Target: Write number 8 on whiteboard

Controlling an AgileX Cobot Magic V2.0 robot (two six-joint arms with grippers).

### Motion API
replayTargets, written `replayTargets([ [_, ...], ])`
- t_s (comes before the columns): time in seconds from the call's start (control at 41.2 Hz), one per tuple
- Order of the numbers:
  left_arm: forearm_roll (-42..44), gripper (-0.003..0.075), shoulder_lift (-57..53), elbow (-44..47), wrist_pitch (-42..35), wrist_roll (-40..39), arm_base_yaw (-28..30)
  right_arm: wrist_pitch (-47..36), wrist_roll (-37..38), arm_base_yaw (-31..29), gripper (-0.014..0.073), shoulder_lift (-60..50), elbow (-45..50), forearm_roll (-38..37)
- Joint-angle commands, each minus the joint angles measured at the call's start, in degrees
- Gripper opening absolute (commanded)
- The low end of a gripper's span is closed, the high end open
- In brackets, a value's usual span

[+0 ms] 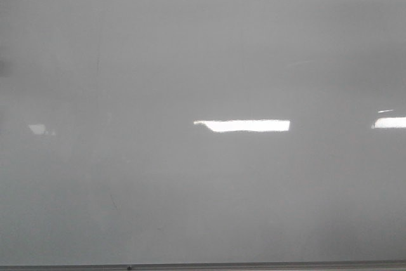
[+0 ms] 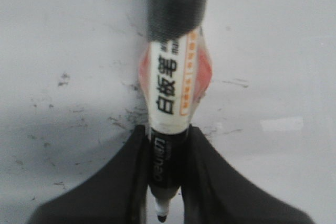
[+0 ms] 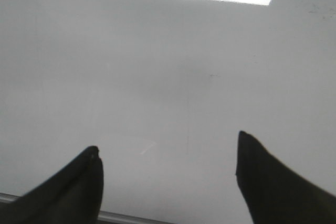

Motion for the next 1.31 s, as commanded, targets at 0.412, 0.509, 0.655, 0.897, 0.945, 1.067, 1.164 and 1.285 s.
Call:
replayTargets([
  [0.412, -0.2, -0.0020, -17.8, -3.3, 17.8, 2.0, -0.8, -5.2, -0.5, 0.2, 0.0552, 0.4, -1.9, 0.1],
  [0.509, -0.2, -0.0020, -19.8, -6.4, 26.9, 4.6, -2.4, -5.6, -0.5, 0.2, 0.0552, 0.4, -1.9, 0.1],
  [0.655, -1.8, -0.0020, -20.3, -12.3, 39.5, 10.7, -7.7, -6.3, -0.5, 0.2, 0.0552, 0.4, -1.9, -0.2],
  [0.897, -7.2, -0.0020, -17.8, -16.6, 46.0, 21.0, -21.4, -6.3, -0.5, 0.2, 0.0552, 0.4, -2.0, 0.3],
  [0.945, -7.2, -0.0020, -16.8, -17.1, 47.1, 21.1, -24.6, -5.4, -0.5, 0.2, 0.0549, 0.4, -2.3, 0.3],
  [1.067, -7.2, -0.0020, -13.3, -19.2, 50.1, 24.0, -31.0, 0.3, -0.5, 0.2, 0.0549, 2.7, -4.6, 0.3],
  [1.164, -7.2, -0.0020, -10.3, -21.2, 50.4, 26.8, -36.1, 5.5, -1.4, 0.2, 0.0549, 5.8, -7.3, 0.3],
  [1.285, -7.2, -0.0020, -7.2, -23.4, 51.9, 31.3, -41.3, 11.2, -5.5, 0.2, 0.0549, 10.5, -10.5, 3.3],
])
